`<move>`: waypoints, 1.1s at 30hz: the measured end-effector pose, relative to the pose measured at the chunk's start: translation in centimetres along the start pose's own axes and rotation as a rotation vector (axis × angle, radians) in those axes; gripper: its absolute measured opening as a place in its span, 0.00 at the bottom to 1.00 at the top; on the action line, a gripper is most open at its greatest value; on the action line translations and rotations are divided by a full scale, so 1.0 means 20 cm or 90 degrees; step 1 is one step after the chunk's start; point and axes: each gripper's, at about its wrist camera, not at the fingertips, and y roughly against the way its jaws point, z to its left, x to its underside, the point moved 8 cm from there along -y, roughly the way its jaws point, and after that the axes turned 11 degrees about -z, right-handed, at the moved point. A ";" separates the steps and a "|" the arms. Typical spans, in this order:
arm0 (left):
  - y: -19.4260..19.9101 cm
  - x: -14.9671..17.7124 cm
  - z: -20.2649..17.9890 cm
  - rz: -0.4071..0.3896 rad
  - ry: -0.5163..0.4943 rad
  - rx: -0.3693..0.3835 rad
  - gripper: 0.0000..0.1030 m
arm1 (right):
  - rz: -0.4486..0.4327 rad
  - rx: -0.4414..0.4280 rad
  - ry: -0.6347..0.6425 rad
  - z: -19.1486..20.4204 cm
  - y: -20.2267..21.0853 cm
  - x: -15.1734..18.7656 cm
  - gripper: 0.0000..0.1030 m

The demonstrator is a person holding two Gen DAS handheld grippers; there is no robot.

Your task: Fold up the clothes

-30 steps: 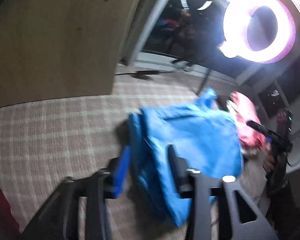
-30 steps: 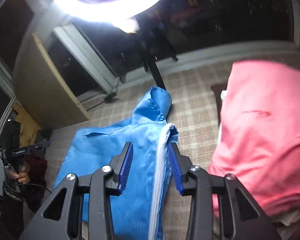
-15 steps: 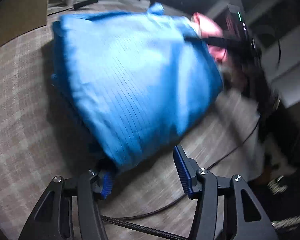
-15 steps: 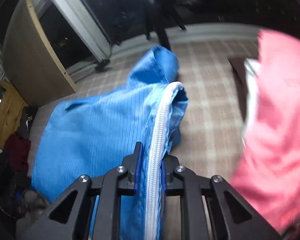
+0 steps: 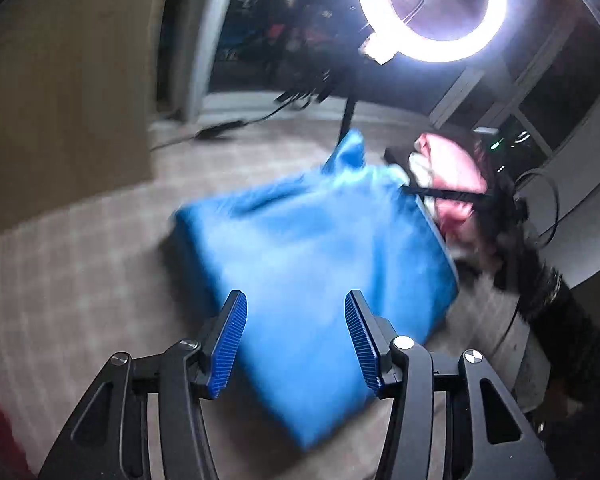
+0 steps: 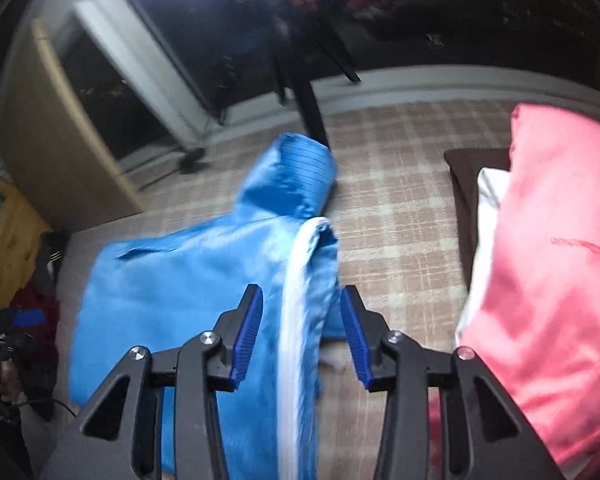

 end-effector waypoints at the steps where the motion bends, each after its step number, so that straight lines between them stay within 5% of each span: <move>1: -0.07 -0.03 -0.01 0.004 -0.007 0.003 0.48 | 0.004 -0.004 -0.010 0.00 -0.04 0.00 0.37; 3: -0.21 -0.07 -0.01 0.018 -0.025 -0.013 0.48 | -0.006 -0.022 0.002 0.05 -0.06 -0.01 0.16; 8: -0.44 0.01 0.19 0.068 -0.060 -0.157 0.48 | -0.088 -0.091 0.114 0.27 0.02 -0.10 0.08; 9: -0.46 0.03 0.23 0.073 -0.053 -0.170 0.48 | -0.082 -0.071 0.123 0.25 -0.01 -0.11 0.08; 13: -0.45 0.05 0.28 0.064 -0.014 -0.147 0.48 | 0.028 0.005 0.094 0.07 -0.20 -0.01 0.12; 15: -0.43 0.04 0.27 0.061 -0.032 -0.162 0.48 | 0.013 0.019 0.076 0.05 -0.15 -0.03 0.25; 20: -0.33 -0.01 0.24 0.016 -0.018 -0.142 0.48 | -0.136 -0.027 0.035 0.13 0.14 -0.15 0.27; 24: -0.38 -0.04 0.21 0.005 -0.038 -0.121 0.49 | -0.075 -0.069 0.110 0.28 -0.01 -0.06 0.27; 28: -0.47 -0.03 0.33 0.041 -0.071 -0.186 0.43 | 0.010 -0.032 0.157 0.30 -0.24 0.05 0.26; 30: -0.40 -0.06 0.33 0.034 -0.070 -0.191 0.42 | 0.004 -0.030 0.168 0.32 -0.19 0.06 0.26; 33: -0.17 -0.07 0.23 0.001 -0.034 -0.128 0.43 | -0.030 -0.067 0.176 0.38 0.02 0.06 0.26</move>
